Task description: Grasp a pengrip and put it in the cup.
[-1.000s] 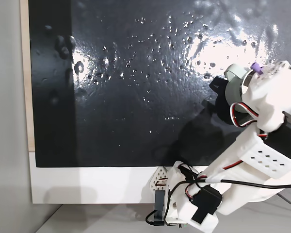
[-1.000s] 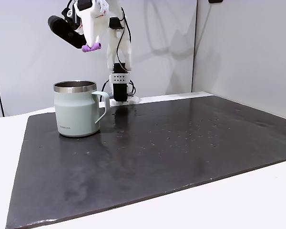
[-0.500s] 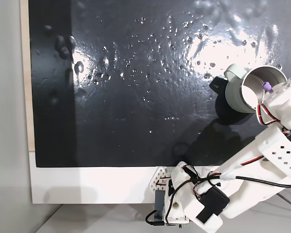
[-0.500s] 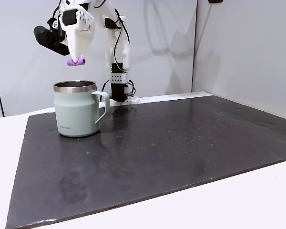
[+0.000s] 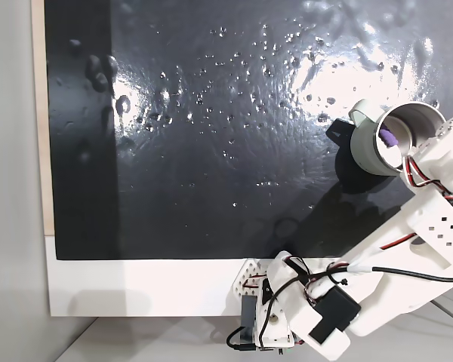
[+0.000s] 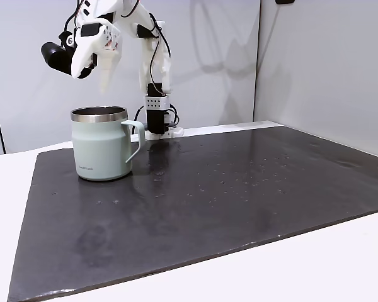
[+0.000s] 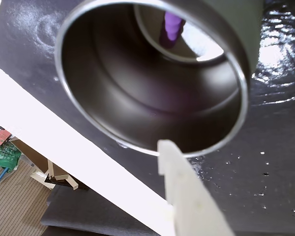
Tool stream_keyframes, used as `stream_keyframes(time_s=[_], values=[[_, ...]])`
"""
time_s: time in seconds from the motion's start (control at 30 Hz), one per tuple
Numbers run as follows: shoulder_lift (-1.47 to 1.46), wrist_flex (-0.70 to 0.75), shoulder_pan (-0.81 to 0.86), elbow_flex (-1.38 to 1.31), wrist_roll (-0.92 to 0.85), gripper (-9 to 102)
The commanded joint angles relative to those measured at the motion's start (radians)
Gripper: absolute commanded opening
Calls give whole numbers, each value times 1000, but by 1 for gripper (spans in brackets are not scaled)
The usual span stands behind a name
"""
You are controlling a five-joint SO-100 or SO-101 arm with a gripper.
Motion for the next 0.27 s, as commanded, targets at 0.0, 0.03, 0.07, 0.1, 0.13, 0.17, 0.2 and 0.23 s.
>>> stream_keyframes(time_s=[0.0,0.03,0.07,0.1,0.13,0.17,0.2,0.23], values=[[32,20,-3,-15,-18,34],[38,20,-6,-14,-18,34],[44,21,-9,-12,-18,34],[49,21,-11,-9,-18,34],[52,21,-12,-8,-18,34],[54,21,-14,-8,-18,34],[54,21,-15,-9,-18,34],[54,21,-17,-9,-18,34]])
